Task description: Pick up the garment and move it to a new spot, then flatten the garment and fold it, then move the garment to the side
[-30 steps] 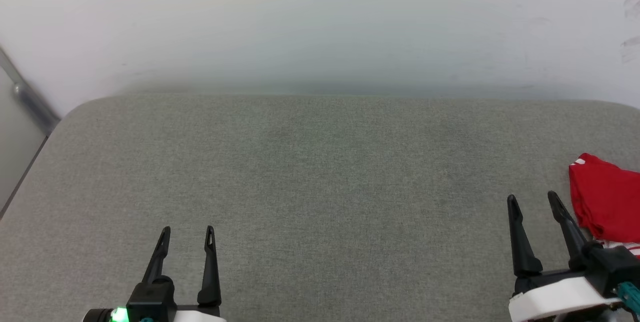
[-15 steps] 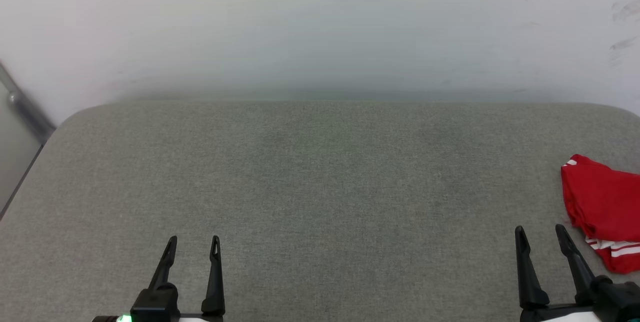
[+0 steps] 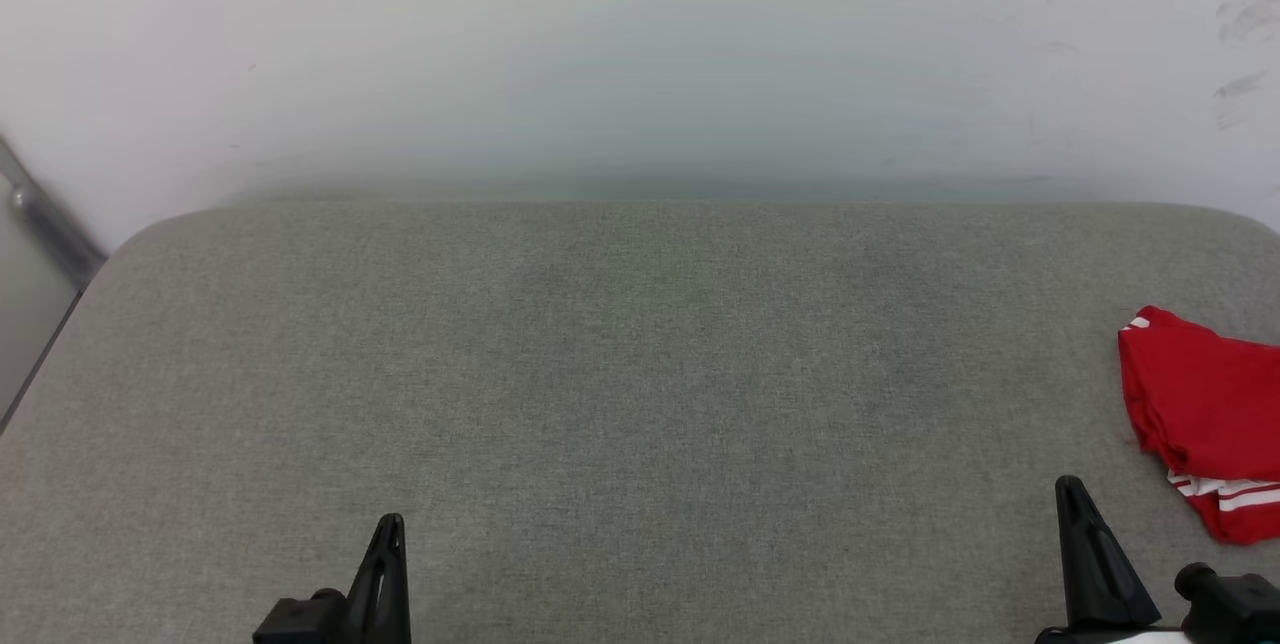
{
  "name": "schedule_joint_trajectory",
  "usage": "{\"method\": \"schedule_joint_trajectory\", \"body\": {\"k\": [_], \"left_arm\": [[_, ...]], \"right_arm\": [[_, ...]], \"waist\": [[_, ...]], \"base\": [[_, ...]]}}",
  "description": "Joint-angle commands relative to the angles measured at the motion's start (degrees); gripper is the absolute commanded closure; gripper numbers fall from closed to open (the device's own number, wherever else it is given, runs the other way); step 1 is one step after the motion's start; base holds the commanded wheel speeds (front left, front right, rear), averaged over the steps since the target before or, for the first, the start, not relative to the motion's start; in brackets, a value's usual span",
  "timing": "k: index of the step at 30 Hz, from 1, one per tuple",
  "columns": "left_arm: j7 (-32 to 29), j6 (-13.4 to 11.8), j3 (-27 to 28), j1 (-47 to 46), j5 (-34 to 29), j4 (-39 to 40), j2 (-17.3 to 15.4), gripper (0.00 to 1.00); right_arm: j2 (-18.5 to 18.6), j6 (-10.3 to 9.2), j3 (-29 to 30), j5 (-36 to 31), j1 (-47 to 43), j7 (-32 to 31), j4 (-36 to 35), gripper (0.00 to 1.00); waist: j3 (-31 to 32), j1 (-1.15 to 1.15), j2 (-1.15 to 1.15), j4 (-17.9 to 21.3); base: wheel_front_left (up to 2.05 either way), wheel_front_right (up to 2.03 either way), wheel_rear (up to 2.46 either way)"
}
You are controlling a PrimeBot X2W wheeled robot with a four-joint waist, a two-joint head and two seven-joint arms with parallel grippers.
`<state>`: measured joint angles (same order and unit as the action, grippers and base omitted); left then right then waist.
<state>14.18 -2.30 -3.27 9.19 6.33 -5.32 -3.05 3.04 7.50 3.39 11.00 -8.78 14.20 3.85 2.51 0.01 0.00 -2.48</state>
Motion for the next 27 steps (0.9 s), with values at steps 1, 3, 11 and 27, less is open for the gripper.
{"method": "schedule_joint_trajectory", "body": {"k": [1, 3, 11, 27], "left_arm": [[-0.48, 0.55, 0.40, -1.26, 2.89, 0.64, -0.13, 1.00], [-1.03, 0.82, 0.62, -1.71, 5.37, 0.34, -0.18, 1.00], [-3.07, 1.83, 1.44, -3.39, 14.63, -0.82, -0.34, 1.00], [-6.68, 3.62, 2.98, -6.17, 30.63, -2.50, -0.52, 1.00]], "right_arm": [[0.15, 0.00, 0.07, 2.87, 1.04, -0.45, -0.55, 1.00], [0.24, 0.00, 0.06, 5.25, 1.48, -0.96, -0.23, 1.00], [0.50, 0.00, 0.06, 14.13, 3.14, -2.90, 0.94, 1.00], [0.81, 0.00, 0.20, 29.39, 5.83, -6.38, 2.91, 1.00]], "waist": [[-0.03, 0.00, 0.00, 0.02], [-0.08, 0.00, 0.00, 0.06], [-0.25, 0.00, 0.00, 0.23], [-0.61, 0.00, 0.00, 0.55]], "base": [[0.00, 0.00, 0.00], [0.00, 0.00, 0.00], [0.00, 0.00, 0.00], [0.00, 0.00, 0.00]]}}
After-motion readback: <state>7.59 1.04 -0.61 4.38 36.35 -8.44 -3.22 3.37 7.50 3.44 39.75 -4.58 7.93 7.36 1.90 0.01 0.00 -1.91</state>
